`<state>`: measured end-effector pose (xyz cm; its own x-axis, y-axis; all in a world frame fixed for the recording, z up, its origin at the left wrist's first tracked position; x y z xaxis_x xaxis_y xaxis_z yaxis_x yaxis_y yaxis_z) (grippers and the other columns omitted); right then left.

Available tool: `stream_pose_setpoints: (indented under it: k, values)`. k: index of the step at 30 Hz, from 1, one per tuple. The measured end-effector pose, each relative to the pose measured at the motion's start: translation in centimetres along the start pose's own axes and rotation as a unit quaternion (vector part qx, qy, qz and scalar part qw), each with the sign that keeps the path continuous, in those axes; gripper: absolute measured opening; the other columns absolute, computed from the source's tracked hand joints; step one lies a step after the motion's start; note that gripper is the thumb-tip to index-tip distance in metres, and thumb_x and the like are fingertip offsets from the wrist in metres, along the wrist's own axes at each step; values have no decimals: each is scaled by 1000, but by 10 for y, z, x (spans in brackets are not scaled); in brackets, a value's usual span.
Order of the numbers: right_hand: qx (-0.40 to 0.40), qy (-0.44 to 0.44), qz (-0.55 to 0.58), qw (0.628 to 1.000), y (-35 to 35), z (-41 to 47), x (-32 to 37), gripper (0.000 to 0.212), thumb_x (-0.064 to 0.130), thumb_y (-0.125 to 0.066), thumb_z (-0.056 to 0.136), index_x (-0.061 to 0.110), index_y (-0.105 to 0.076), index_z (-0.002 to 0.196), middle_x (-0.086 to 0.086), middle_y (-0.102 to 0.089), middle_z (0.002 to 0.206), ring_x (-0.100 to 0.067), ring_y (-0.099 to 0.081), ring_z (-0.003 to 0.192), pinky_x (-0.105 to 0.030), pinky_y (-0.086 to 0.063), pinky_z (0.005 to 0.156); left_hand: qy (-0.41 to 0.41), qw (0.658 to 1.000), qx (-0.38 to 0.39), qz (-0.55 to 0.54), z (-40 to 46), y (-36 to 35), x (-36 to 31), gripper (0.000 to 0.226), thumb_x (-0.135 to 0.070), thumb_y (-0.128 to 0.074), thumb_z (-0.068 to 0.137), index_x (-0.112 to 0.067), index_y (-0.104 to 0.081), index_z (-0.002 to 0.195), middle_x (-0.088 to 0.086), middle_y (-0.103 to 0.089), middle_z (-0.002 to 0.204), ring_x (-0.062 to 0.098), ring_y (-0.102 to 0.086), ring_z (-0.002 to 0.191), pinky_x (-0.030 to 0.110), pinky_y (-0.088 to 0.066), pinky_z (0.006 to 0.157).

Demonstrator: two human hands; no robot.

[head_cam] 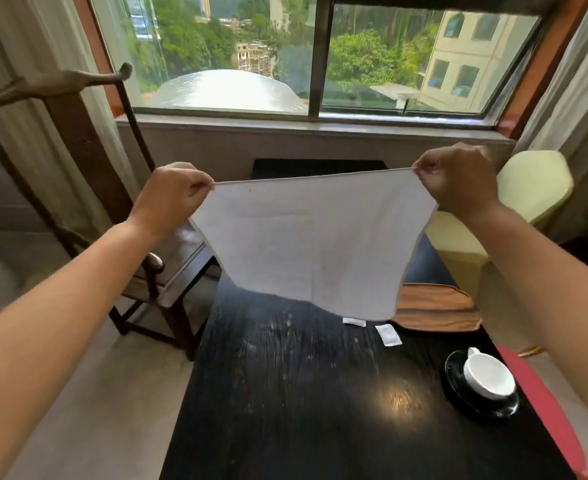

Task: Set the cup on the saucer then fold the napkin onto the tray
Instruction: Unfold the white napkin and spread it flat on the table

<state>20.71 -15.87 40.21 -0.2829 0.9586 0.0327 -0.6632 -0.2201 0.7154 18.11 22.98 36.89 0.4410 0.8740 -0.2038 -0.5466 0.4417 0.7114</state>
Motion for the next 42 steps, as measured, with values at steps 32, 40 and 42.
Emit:
stream_pose_setpoints:
  k: [32, 40, 42]
  values:
    - [235, 6, 112, 965, -134, -543, 36, 17, 2, -55, 86, 1, -71, 89, -13, -63, 76, -28, -57, 67, -36, -47, 57, 175, 960, 218, -10, -505, -168, -52, 20, -15, -55, 86, -2, -70, 81, 8, -65, 76, 21, -60, 71, 20, -45, 66]
    - [229, -2, 118, 966, -120, -567, 35, 26, 6, -49, 87, 3, -72, 97, -12, -62, 78, -25, -52, 73, -36, -46, 59, 143, 972, 188, -17, -530, -157, -62, 23, -13, -53, 89, 1, -71, 85, 10, -64, 76, 23, -59, 70, 28, -47, 69]
    - [235, -1, 122, 964, -118, -570, 35, 25, 5, -50, 86, 3, -72, 98, -12, -62, 78, -23, -50, 75, -36, -46, 60, 140, 972, 186, -12, -536, -155, -63, 21, -11, -54, 89, 1, -71, 86, 10, -64, 77, 24, -60, 71, 30, -48, 69]
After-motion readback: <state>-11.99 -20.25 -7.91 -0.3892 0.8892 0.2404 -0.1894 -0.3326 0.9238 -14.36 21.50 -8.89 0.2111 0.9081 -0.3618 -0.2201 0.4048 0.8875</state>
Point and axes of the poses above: each hand's wrist, its own z-axis towards the middle knuckle, its own y-axis out of the back of the hand, x = y × z, the point moved 3 cm from there along z, towards the middle knuckle
